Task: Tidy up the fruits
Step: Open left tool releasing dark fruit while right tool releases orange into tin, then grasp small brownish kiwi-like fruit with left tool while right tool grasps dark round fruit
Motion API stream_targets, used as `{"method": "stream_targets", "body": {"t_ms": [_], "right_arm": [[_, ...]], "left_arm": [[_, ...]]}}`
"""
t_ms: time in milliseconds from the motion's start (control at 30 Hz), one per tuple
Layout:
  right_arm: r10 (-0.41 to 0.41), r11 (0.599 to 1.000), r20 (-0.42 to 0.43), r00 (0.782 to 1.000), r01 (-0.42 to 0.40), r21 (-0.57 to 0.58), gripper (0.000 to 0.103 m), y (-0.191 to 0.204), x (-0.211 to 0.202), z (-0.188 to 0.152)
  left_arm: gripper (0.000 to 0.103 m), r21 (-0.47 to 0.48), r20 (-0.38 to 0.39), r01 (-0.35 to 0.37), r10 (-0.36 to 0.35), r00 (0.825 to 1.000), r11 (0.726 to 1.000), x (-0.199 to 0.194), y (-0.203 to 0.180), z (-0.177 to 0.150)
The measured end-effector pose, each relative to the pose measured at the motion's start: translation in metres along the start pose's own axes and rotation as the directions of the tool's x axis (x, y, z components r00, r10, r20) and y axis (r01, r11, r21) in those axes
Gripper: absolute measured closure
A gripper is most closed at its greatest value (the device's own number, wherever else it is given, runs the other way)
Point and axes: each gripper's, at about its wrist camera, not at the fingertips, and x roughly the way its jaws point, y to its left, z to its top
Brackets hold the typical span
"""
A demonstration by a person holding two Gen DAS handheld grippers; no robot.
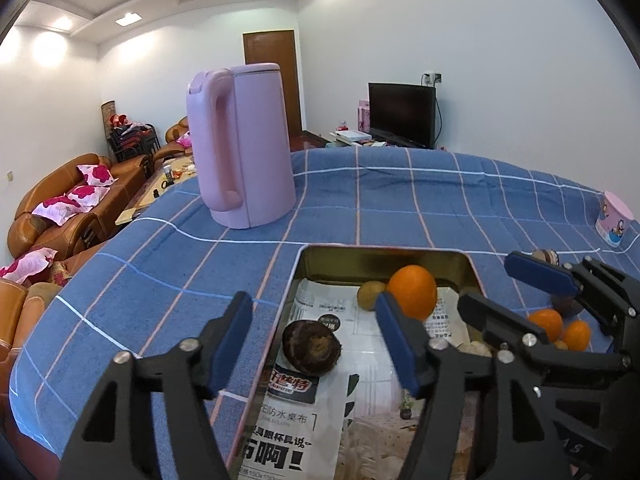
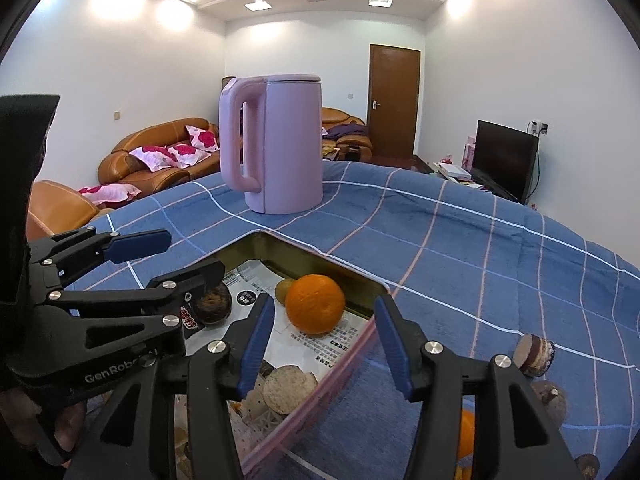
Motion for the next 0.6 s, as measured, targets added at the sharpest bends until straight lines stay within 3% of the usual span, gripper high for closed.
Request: {"method": "stream_targets", "body": {"t_ms": [300, 433, 600], "right_arm": [[-0.010, 1.000, 0.014, 1.000, 0.010, 0.021, 0.047, -0.003, -0.008, -0.002], [-0.020, 1.000, 0.025, 0.999, 0.019, 0.024, 0.047, -0.007, -0.016, -0.004], [-0.058, 0.997, 0.044, 0.997, 0.056, 0.053, 0.045, -0.025, -0.038, -0.010]], "left_arm": [[0.034, -0.013, 0.011, -0.007, 0.007, 1.000, 1.000, -0.007, -0.003, -0.002], [0.026, -0.023, 0.026, -0.007, 0.007, 1.000, 1.000, -0.014, -0.008, -0.002], [0.024, -0.015, 0.045, 0.032, -0.031, 0.999, 0.999, -0.025, -0.028, -0.001]]}}
